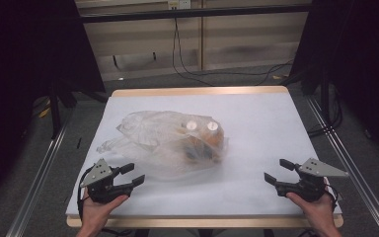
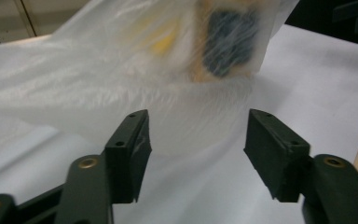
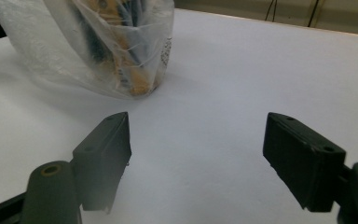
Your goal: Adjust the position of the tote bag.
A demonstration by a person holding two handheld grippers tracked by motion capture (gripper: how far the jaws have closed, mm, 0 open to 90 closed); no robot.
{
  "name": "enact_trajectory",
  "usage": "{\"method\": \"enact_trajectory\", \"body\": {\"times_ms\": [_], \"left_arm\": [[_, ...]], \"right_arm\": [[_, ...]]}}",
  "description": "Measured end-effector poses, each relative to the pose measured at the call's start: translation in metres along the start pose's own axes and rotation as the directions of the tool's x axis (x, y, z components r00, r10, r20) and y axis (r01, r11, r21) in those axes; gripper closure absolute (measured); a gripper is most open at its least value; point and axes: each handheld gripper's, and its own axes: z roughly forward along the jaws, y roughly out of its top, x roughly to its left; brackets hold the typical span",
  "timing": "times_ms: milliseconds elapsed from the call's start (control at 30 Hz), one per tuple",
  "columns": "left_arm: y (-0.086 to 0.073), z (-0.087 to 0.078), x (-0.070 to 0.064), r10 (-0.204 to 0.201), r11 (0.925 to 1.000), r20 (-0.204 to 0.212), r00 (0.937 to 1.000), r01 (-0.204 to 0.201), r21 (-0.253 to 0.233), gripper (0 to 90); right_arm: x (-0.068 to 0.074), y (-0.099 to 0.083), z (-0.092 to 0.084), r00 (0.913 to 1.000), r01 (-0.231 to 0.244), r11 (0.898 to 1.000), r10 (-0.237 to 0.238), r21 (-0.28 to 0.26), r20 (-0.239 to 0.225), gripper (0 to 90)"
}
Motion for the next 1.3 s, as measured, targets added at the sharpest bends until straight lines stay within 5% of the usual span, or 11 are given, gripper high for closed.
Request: {"method": "enact_trajectory", "body": {"times_ms": [333, 700, 900, 1000, 1133, 1167, 1300], "left_arm": [[0.028, 0.01, -0.002, 0.013, 0.9977, 0.028, 0.9995, -0.011, -0.067, 34.3], [0.051, 0.023, -0.001, 0.05, 0.9932, 0.037, 0.9981, -0.046, -0.108, 39.5], [0.06, 0.028, 0.004, 0.062, 0.9903, 0.046, 0.997, -0.056, -0.127, 50.2], [0.062, 0.029, 0.003, 0.062, 0.9886, 0.061, 0.9962, -0.053, -0.141, 69.3], [0.059, 0.033, 0.004, 0.077, 0.9894, 0.095, 0.9925, -0.065, -0.13, 81.2], [0.058, 0.034, 0.003, 0.078, 0.9902, 0.077, 0.994, -0.068, -0.122, 88.6], [0.06, 0.035, 0.003, 0.078, 0.9901, 0.105, 0.9914, -0.064, -0.125, 90.0]], "right_arm": [[0.003, 0.0, 0.002, 0.9998, 0.012, 1.0, -0.011, 0.018, -0.017, 25.3], [0.003, -0.001, 0.003, 0.9996, 0.01, 0.999, -0.009, 0.035, -0.026, 25.1], [0.003, -0.001, 0.006, 0.9993, 0.014, 0.999, -0.013, 0.045, -0.034, 25.1], [0.003, -0.001, 0.006, 0.9992, 0.016, 0.999, -0.015, 0.048, -0.037, 25.0], [0.004, -0.001, 0.005, 0.9992, 0.015, 0.999, -0.013, 0.049, -0.039, 24.9], [0.004, -0.001, 0.005, 0.9992, 0.017, 0.999, -0.015, 0.047, -0.036, 24.9], [0.004, -0.001, 0.005, 0.9992, 0.014, 0.999, -0.012, 0.049, -0.039, 25.1]]}}
